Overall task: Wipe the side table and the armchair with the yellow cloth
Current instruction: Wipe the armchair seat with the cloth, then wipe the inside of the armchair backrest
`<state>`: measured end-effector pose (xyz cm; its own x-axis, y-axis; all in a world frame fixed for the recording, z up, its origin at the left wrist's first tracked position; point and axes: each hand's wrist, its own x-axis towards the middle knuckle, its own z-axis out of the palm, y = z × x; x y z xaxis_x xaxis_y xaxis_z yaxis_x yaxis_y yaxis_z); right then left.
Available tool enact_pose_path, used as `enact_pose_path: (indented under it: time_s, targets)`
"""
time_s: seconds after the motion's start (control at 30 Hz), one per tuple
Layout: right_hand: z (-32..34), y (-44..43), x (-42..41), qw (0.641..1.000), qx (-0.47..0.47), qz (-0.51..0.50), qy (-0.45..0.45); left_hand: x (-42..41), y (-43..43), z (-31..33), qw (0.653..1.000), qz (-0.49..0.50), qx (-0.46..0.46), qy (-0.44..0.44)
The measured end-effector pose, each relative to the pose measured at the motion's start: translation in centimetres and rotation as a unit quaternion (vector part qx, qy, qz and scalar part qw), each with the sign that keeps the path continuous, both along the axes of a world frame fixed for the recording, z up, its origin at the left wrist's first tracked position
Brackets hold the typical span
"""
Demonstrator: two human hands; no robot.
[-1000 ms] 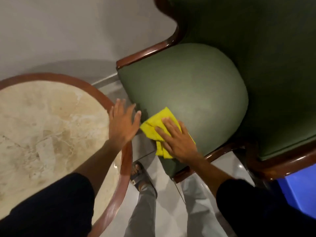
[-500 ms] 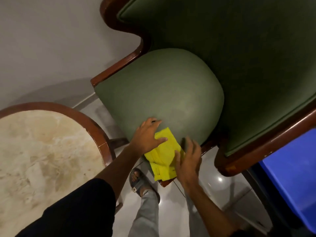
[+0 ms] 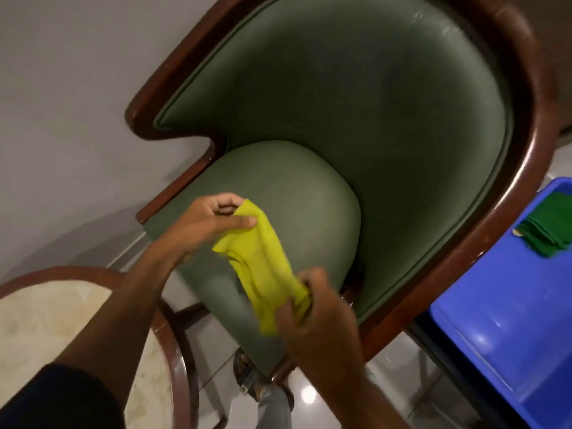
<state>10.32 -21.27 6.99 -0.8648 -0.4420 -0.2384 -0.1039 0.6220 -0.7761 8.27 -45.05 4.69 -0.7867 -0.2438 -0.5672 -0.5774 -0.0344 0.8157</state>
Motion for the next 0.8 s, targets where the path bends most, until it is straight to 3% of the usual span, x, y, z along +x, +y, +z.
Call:
enact_pose_path:
  time_s: [0.13, 0.27, 0.33, 0.4, 0.47, 0.53, 0.6, 0.67, 0.73, 0.8]
  targets:
    - [6.4, 2.0, -9.4, 0.983, -0.047, -0.128, 0.127, -6.8, 4.1, 2.0, 0.995, 0.04, 0.069, 0.065]
    - [8.4, 7.2, -19.3, 0.936, -0.06, -0.245, 0.244, -12.5, 11.2, 2.7, 0.981, 0.071, 0.151, 0.102]
    - [9.0, 9.7, -23.6, 0.91, -0.03, -0.272, 0.311, -15.1, 15.4, 3.0, 0.976, 0.052, 0.178, 0.113]
    - [8.9, 11.1, -26.5, 0.895, 0.07, -0.277, 0.342, -17.6, 18.9, 2.9, 0.98, 0.048, 0.156, 0.115]
    - [7.9, 11.2, -27.0, 0.892, 0.137, -0.262, 0.341, -19.4, 21.0, 2.1, 0.988, 0.068, 0.085, 0.113]
    - [6.4, 10.1, -26.0, 0.918, 0.164, -0.236, 0.272, -20.4, 21.8, 1.3, 0.992, 0.075, 0.013, 0.101]
    - [4.8, 9.2, -25.1, 0.934, 0.211, -0.214, 0.193, -20.4, 20.8, 0.8, 0.988, 0.031, -0.116, 0.1]
    - [4.0, 8.7, -25.3, 0.938, 0.226, -0.206, 0.164, -20.8, 18.0, 0.8, 0.942, -0.005, -0.294, 0.161]
    - [3.7, 8.5, -26.2, 0.93, 0.253, -0.193, 0.184, -22.3, 13.3, 1.0, 0.862, -0.03, -0.458, 0.217]
    - [3.8, 8.1, -27.6, 0.922, 0.282, -0.163, 0.208, -24.6, 7.9, 1.5, 0.792, -0.077, -0.567, 0.212]
